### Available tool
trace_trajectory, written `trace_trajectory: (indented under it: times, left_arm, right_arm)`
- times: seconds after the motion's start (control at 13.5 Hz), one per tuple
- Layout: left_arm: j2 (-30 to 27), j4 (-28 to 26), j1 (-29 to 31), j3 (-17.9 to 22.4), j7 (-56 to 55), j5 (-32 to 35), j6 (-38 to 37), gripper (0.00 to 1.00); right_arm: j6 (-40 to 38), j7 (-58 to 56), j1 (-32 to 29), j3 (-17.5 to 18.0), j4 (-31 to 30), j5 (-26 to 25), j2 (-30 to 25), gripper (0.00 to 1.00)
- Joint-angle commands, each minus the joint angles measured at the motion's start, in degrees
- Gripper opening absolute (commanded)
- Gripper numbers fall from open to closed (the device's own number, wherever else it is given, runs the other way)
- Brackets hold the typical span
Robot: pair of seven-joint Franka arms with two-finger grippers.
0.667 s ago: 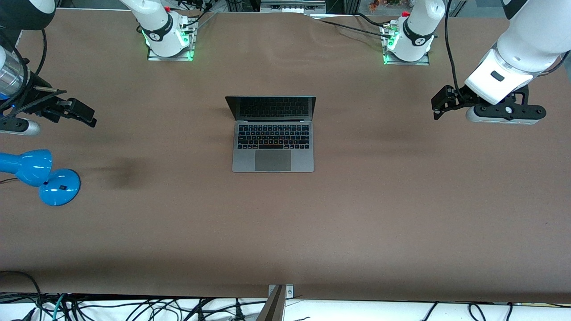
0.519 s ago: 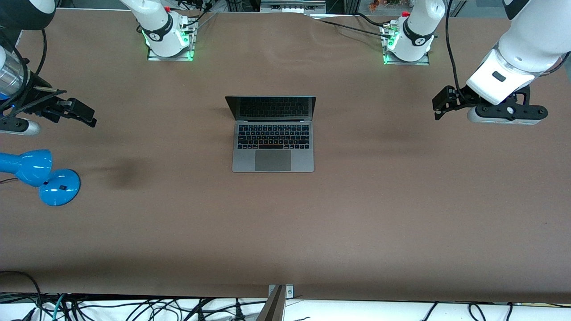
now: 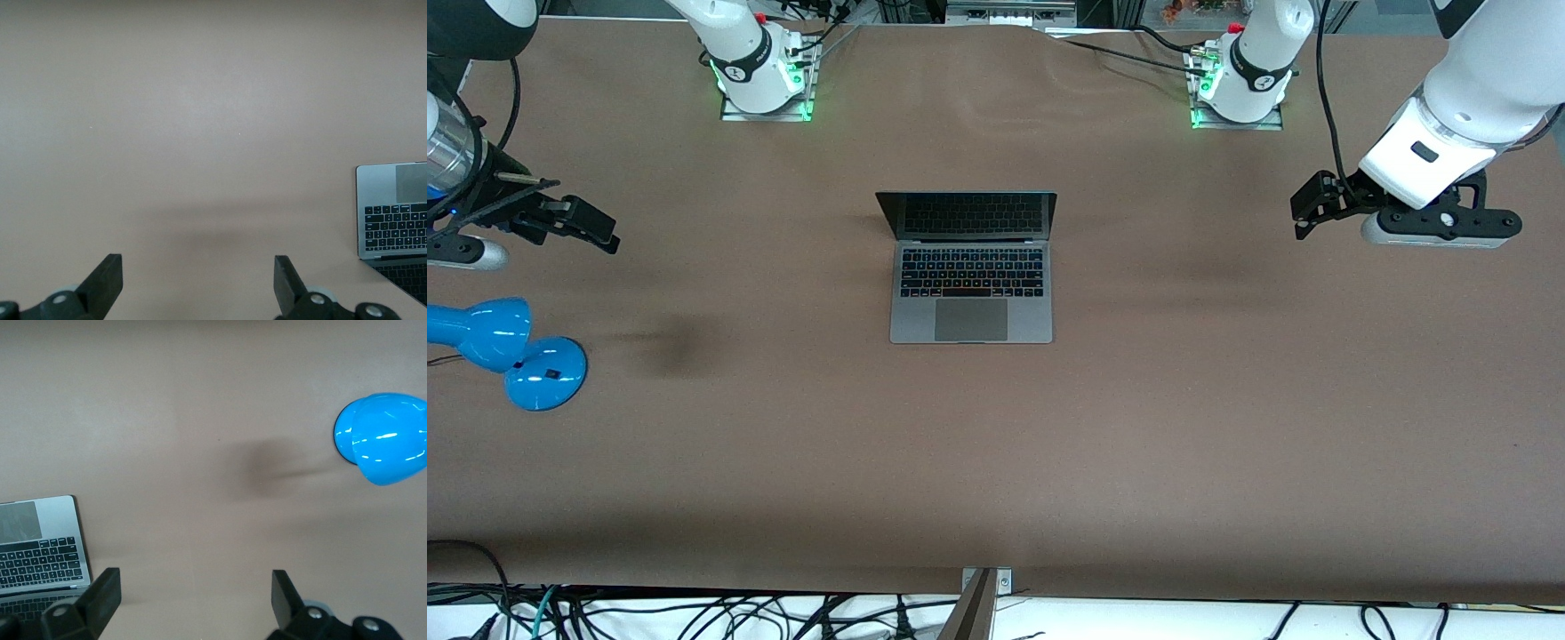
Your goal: Close laptop with both arms from behind
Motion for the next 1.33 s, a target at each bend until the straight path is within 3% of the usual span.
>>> trace_trajectory:
  times: [0.0,0.3,0.44,0.74,0.96,1.26]
  left_arm:
    - [-1.2,-0.2,0.3,-0.1,-0.2,-1.9,-0.1,1.0]
    - [-1.4,0.1,0.3,-0.5,-1.9,-2.0,-1.3,1.0]
    - [-1.5,0.3,0.3,-0.6,-2.0,-2.0,-1.6,1.0]
    - [-0.8,4.3,-0.2,-0.5,-3.9,-1.9,-4.8,1.0]
    - [1.4,3.5,-0.5,-0.7,-5.7,-2.0,-5.9,1.0]
    - [6.6,3.8,-0.9,-4.9,-12.2,-2.3,-5.5,1.0]
  right_arm:
    - [-0.1,-0.4,0.0,0.2,-1.2,-0.6,-0.4,1.0]
    - [-0.3,-0.2,0.5,1.1,-6.3,0.5,-0.1,1.0]
    - [-0.3,-0.3,0.9,3.8,-7.1,0.5,0.3,1.0]
    - [0.7,-0.1,1.1,14.2,-8.8,1.3,1.2,1.0]
    - [3.2,-0.2,2.1,15.4,-9.2,6.5,1.8,1.0]
    - [4.7,-0.1,5.4,15.6,-9.3,11.3,2.5,1.0]
